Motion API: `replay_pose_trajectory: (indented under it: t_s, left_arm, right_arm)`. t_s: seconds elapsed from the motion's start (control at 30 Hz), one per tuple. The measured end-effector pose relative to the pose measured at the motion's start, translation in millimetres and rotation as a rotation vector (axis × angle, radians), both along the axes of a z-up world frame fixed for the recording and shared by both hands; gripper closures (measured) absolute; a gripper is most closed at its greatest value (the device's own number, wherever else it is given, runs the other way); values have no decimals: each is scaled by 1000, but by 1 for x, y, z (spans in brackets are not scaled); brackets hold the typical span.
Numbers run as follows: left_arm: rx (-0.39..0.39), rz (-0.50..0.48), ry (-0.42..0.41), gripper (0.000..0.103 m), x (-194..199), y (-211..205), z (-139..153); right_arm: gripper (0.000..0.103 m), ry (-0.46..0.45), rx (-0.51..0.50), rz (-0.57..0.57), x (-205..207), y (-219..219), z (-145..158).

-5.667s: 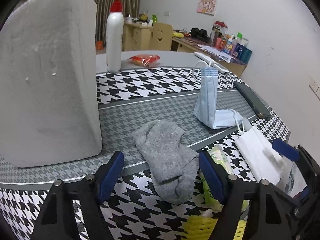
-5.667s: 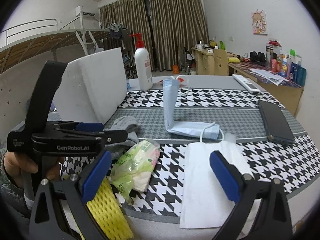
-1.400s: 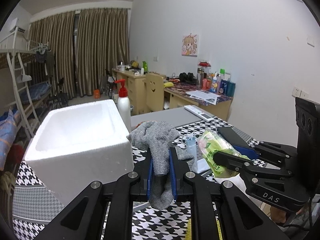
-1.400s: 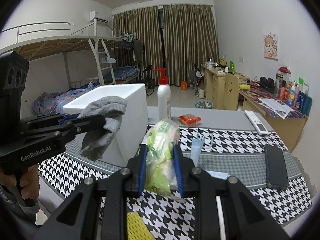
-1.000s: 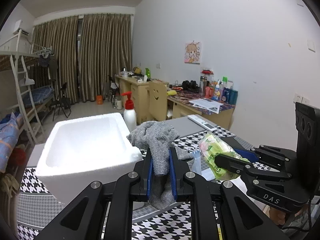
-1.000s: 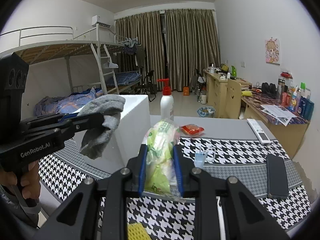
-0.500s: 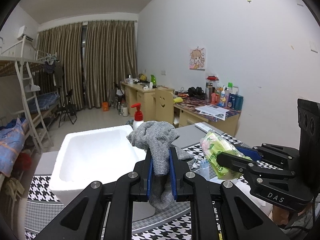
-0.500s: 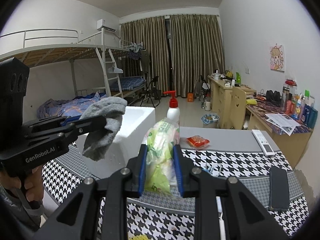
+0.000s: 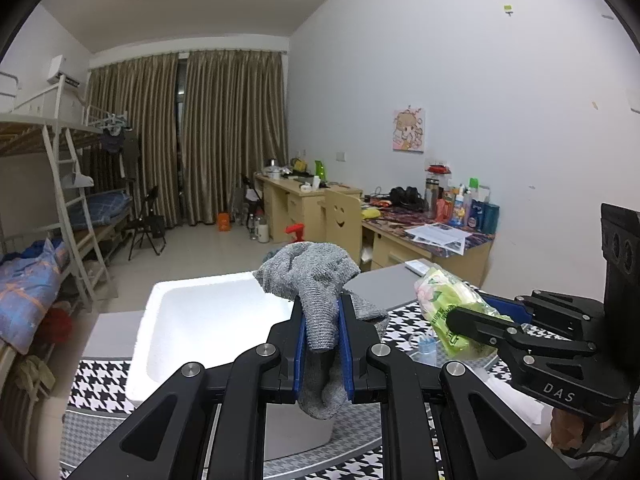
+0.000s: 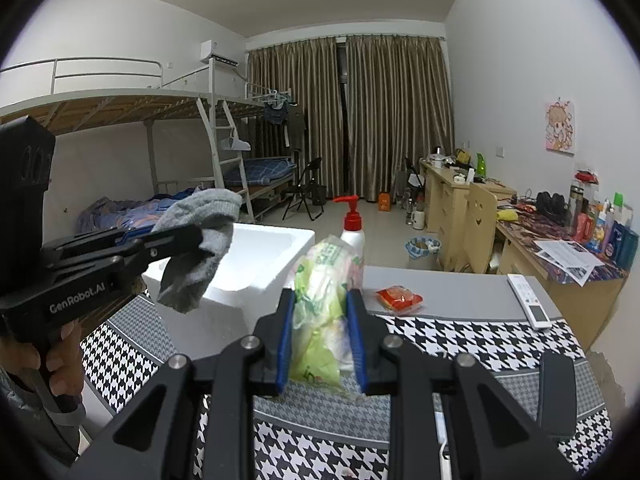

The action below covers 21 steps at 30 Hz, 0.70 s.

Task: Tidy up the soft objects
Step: 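Carry the sock and snack bag over the white foam box with both tools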

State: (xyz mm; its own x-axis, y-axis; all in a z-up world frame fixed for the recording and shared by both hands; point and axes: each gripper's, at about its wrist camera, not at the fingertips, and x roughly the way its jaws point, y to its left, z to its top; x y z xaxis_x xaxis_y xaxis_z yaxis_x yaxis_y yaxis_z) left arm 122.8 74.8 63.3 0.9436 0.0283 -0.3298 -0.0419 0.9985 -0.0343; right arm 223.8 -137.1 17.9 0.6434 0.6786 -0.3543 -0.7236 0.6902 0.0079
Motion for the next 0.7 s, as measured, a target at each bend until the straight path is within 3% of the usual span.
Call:
replay_pose_trajectory:
  t_s: [0.7]
  left_arm:
    - [7,73,-13,88,7,26,6]
  right_arm:
    - [73,-24,-14,50,5,26,14]
